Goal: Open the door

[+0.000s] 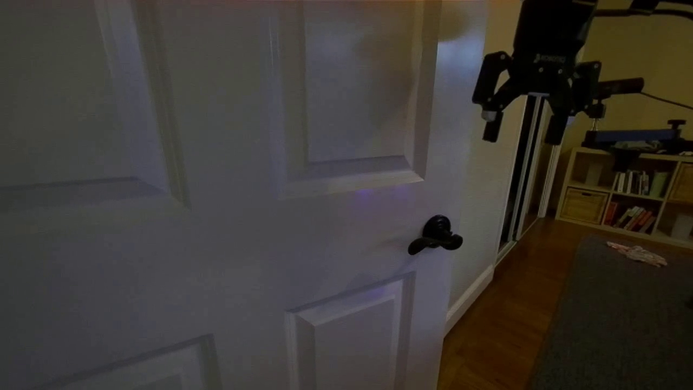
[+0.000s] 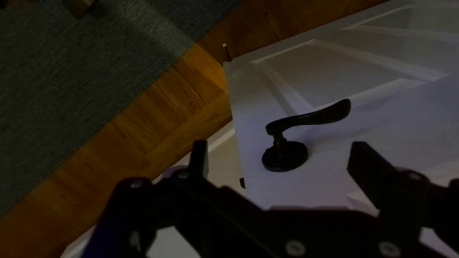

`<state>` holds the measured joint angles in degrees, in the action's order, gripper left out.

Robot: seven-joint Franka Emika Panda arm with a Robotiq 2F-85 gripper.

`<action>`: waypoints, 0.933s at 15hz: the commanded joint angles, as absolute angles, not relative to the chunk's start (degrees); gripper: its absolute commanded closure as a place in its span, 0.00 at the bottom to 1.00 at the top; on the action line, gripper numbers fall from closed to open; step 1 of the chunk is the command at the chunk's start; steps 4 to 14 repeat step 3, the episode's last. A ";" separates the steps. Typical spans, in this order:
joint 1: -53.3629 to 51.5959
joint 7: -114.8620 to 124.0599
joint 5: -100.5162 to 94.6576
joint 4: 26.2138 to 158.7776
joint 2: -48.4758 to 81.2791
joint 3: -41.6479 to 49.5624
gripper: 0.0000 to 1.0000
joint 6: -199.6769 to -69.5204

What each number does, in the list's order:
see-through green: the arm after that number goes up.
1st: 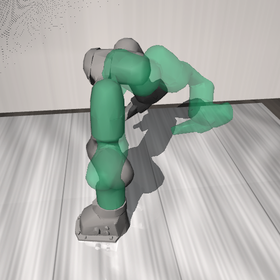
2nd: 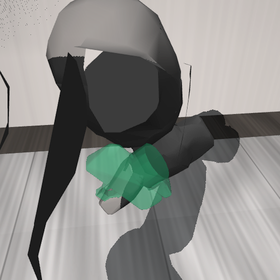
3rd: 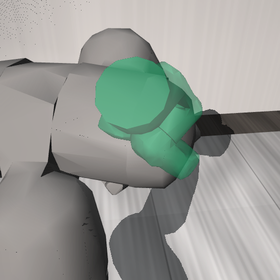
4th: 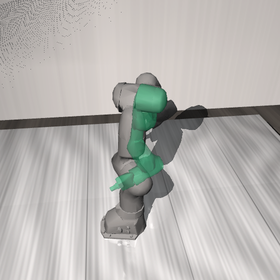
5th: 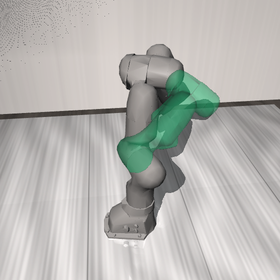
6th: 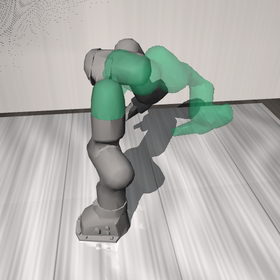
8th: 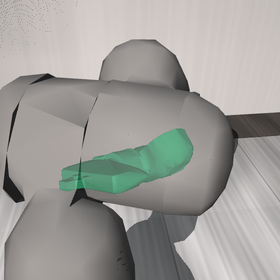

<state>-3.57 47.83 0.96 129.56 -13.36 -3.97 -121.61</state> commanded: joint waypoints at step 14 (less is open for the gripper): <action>-1.77 46.99 1.29 130.55 -15.05 -4.89 0.00 -121.46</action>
